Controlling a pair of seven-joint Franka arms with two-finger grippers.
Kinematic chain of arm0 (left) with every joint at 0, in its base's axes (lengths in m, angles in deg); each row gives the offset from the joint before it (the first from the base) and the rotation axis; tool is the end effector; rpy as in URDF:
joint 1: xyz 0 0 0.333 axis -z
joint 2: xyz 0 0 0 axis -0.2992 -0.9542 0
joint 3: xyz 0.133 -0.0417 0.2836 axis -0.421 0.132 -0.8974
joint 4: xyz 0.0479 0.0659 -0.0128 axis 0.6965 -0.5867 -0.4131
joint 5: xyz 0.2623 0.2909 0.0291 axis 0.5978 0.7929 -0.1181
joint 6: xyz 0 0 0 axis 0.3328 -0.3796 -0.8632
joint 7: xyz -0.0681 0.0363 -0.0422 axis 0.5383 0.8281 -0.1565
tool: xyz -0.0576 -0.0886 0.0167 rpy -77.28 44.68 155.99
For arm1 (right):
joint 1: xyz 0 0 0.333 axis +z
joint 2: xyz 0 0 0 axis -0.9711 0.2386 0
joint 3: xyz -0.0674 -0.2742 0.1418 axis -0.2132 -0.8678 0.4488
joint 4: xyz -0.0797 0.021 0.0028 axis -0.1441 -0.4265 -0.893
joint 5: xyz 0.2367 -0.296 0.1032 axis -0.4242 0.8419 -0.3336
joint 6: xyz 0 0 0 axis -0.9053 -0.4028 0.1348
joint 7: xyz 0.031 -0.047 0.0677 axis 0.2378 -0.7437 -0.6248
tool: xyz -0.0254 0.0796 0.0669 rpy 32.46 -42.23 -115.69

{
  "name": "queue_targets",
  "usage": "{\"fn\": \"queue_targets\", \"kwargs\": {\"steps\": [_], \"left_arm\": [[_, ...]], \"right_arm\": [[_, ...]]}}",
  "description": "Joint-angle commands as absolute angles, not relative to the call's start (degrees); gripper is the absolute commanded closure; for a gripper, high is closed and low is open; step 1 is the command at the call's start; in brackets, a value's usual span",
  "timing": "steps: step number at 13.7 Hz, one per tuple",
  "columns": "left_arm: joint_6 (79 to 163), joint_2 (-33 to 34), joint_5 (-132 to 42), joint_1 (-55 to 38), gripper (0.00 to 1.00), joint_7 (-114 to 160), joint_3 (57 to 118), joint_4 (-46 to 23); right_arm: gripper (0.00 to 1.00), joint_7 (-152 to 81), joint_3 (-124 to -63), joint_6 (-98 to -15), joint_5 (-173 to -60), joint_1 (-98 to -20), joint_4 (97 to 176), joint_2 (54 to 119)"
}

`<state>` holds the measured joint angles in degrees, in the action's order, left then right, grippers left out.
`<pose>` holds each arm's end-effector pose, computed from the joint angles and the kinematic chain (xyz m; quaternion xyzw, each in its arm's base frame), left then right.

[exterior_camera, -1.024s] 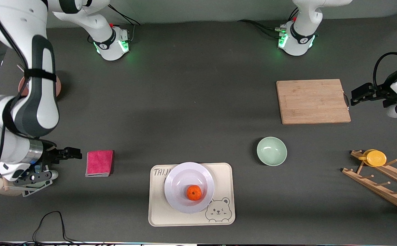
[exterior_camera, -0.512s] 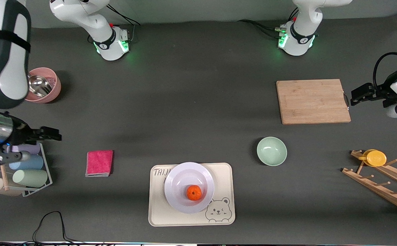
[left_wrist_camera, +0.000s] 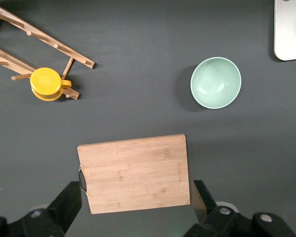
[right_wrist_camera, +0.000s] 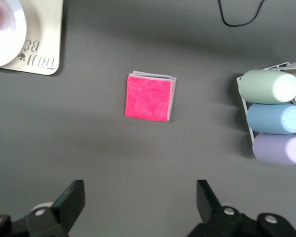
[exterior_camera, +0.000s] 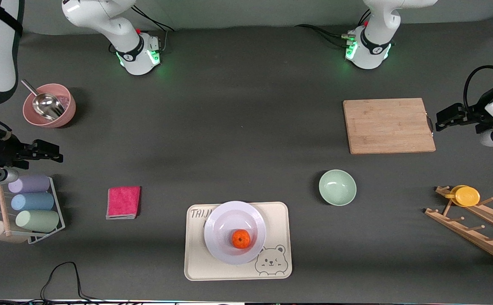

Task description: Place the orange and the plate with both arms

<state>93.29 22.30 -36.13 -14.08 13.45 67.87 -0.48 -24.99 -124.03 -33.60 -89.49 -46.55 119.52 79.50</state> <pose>0.5718 -0.0189 0.5998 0.9988 -0.0405 -0.0283 0.0023 0.6278 -0.0046 0.5564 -0.9965 -0.0805 0.0201 0.0080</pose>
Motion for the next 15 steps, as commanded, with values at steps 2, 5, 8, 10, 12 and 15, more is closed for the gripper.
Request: {"fn": "queue_targets", "kwargs": {"steps": [2,5,8,10,12,15], "left_arm": [[94.36,22.75,-35.36,-13.8,0.0,13.42,67.75,-1.3],[94.36,22.75,-35.36,-13.72,0.0,13.42,67.75,-1.21],[94.27,22.75,-35.36,-13.63,0.0,13.6,67.75,-1.21],[94.35,22.84,-35.36,-13.72,0.0,13.6,67.75,-1.12],[94.18,23.1,-35.36,-13.81,0.0,13.6,67.75,-1.12],[94.18,23.19,-35.27,-13.8,0.0,13.6,67.67,-1.12]], "right_arm": [[0.0,-28.33,-123.76,-34.4,-87.08,-45.77,121.06,77.66],[0.0,-30.07,-104.86,-33.61,-86.48,-62.41,121.32,75.03],[0.0,-31.4,-93.64,-32.99,-84.37,-71.26,123.51,71.96],[0.0,-31.67,-93.0,-34.22,-84.19,-71.45,127.72,68.62],[0.0,-31.67,-90.38,-36.67,-83.05,-73.63,132.81,65.19],[0.0,-31.75,-75.64,-42.99,-82.95,-86.45,143.79,57.65]]}}
